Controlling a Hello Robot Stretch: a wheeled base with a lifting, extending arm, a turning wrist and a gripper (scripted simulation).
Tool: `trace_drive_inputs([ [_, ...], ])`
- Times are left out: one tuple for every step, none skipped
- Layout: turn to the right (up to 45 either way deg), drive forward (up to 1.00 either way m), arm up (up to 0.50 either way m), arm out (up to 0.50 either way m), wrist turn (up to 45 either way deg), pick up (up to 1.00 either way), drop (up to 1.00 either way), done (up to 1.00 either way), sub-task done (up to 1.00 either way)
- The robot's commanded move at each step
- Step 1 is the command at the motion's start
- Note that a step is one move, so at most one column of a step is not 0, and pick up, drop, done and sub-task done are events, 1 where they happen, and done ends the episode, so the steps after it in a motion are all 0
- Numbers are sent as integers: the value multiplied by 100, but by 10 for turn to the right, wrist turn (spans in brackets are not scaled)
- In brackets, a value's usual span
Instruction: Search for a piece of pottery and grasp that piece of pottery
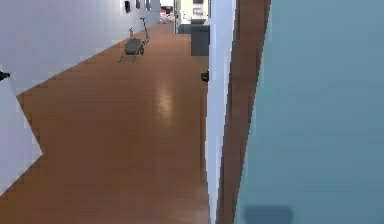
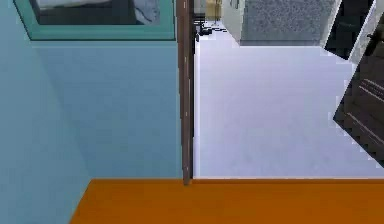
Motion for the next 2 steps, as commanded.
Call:
trace_drive_inputs([
  [-240,0,0,0,0,0,0,0,0],
  [0,10,0,0,0,0,0,0,0],
])
